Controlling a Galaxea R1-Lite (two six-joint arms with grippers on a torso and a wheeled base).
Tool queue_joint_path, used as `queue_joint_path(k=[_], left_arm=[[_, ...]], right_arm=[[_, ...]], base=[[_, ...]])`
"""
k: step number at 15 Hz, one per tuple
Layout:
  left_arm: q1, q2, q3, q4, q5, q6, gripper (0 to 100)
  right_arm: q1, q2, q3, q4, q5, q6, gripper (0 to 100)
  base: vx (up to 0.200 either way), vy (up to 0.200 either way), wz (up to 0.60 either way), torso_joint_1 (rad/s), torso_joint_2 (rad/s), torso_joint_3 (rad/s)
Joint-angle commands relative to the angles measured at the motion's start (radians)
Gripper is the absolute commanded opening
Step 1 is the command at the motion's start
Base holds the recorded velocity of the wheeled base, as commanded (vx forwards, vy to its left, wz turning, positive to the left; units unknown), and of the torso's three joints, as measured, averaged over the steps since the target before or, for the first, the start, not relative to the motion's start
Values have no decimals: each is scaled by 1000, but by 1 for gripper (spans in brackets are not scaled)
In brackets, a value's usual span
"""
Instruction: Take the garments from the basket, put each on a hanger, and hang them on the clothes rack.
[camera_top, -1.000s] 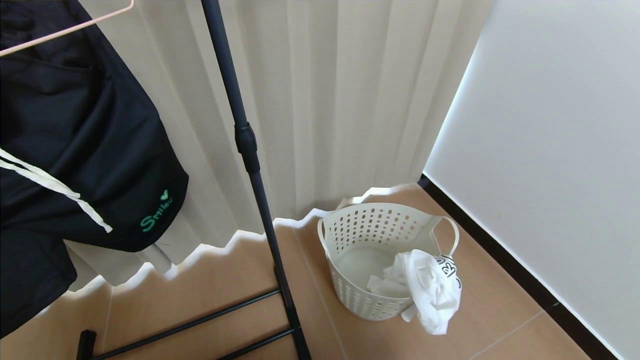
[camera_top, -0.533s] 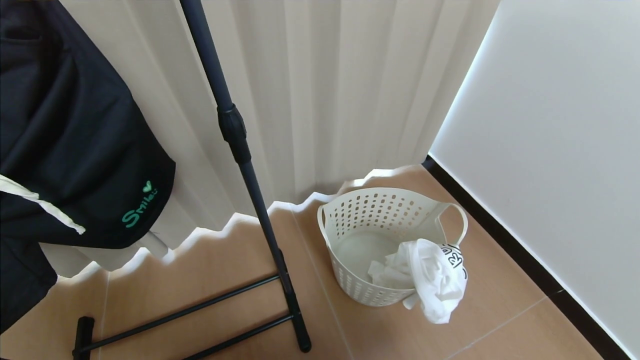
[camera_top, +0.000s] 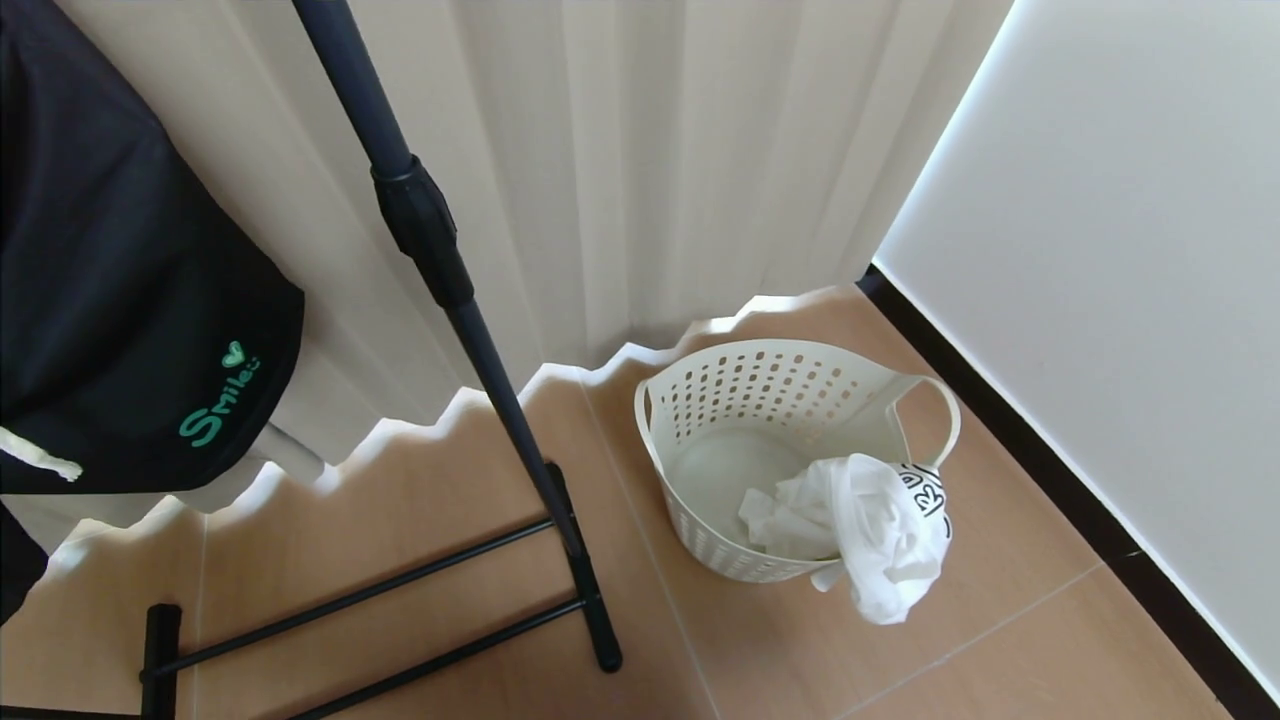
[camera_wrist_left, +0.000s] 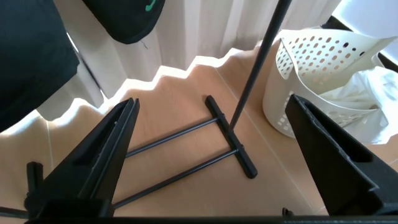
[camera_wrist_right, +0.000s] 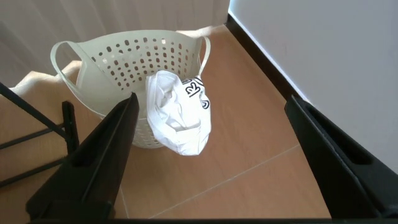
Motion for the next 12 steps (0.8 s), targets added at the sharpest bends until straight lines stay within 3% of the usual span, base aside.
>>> queue_joint_path(k=[1, 7, 12], left_arm=[[0, 1, 0, 0, 0, -2, 100], [0, 1, 0, 0, 0, 0, 100], [0, 1, 0, 0, 0, 0, 100]], right_arm=[[-1, 1, 0, -1, 0, 0, 100], [-1, -1, 0, -1, -5, 1, 100], [-1, 7, 0, 15, -8, -11, 100]], base=[[0, 0, 0, 2, 2, -198], [0, 0, 0, 2, 2, -194], [0, 0, 0, 1, 2, -33]])
